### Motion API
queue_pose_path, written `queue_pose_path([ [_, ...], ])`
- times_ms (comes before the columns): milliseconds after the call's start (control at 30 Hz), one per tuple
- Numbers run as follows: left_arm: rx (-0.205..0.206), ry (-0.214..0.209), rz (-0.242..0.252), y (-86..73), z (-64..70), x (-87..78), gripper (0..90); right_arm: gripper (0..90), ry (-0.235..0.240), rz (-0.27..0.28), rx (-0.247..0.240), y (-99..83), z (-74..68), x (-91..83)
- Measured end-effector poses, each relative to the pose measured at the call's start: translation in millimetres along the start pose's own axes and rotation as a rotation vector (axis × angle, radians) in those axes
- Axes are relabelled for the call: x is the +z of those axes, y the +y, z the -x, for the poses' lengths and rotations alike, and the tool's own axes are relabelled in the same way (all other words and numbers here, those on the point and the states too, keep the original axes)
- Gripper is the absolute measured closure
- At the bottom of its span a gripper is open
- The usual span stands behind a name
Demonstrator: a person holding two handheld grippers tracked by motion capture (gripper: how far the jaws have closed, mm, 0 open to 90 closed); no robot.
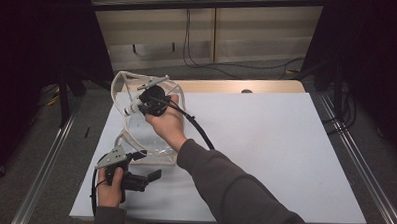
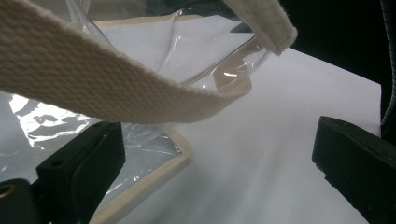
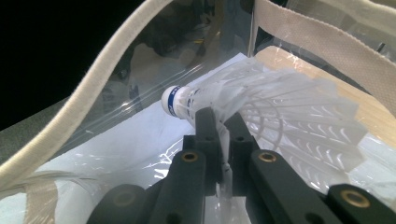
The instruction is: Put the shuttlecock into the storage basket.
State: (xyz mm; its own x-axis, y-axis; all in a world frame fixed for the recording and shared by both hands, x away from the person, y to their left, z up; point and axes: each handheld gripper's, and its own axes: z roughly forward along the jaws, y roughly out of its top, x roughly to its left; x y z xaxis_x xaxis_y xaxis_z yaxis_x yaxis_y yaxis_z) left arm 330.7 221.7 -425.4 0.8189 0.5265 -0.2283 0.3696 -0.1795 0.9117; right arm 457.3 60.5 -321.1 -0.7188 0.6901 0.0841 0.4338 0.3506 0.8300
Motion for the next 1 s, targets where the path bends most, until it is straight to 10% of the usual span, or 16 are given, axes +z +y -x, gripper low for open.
queue_pose_path([
  [1000, 0.005, 0.011, -0.004, 0.4, 0.4, 0.5, 2.7, 86.7, -0.012, 0.001, -0.026, -10.5, -7.0, 9.7],
])
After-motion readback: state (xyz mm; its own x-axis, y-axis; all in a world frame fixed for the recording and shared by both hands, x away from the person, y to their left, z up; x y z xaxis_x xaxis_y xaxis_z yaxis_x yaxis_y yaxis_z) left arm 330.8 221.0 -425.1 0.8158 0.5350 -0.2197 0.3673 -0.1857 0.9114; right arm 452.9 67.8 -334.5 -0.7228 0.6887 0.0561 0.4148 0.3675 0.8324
